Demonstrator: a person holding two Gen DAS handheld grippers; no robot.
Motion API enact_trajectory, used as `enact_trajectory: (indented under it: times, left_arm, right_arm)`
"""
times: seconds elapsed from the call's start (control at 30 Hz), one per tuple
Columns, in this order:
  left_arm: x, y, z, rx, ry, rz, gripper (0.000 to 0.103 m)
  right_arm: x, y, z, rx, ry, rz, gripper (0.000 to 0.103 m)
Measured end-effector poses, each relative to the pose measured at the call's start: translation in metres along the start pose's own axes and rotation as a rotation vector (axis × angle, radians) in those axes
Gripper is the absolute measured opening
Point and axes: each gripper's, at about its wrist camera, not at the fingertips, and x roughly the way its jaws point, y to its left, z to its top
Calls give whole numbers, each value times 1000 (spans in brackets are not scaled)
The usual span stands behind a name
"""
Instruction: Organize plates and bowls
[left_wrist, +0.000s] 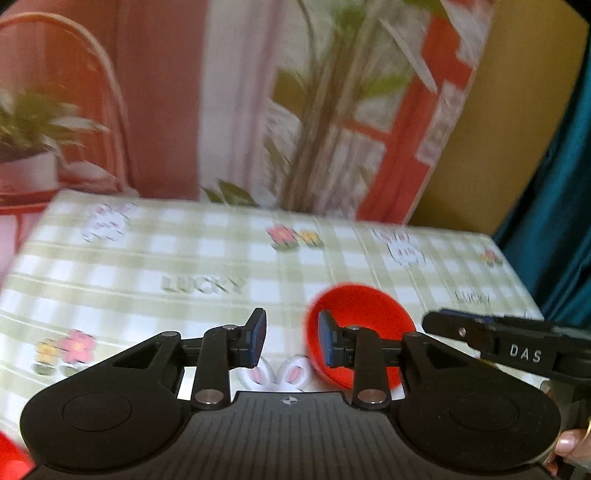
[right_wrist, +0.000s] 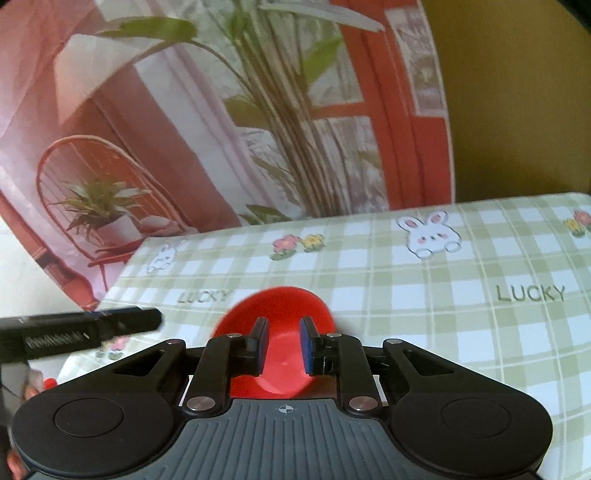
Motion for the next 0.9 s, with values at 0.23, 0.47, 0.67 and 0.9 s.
enact_trajectory:
  times: [0.23,0.47,0.67,0.9]
  left_arm:
    - [-62,58,5,-57,-86,106,32]
    - [-116,129,-6,-183,-150,212,32]
    - [-144,172,-35,-293,-159,294,32]
    - [-145,206,-81,-405,-102,359,32]
  right_arm:
    - [13,47,5,-93,17,52,19]
    - [41,112,6,-204,36,138,18]
    - [65,173,-4,-329,71,224,18]
    - [90,227,-25,-419,150,303,18]
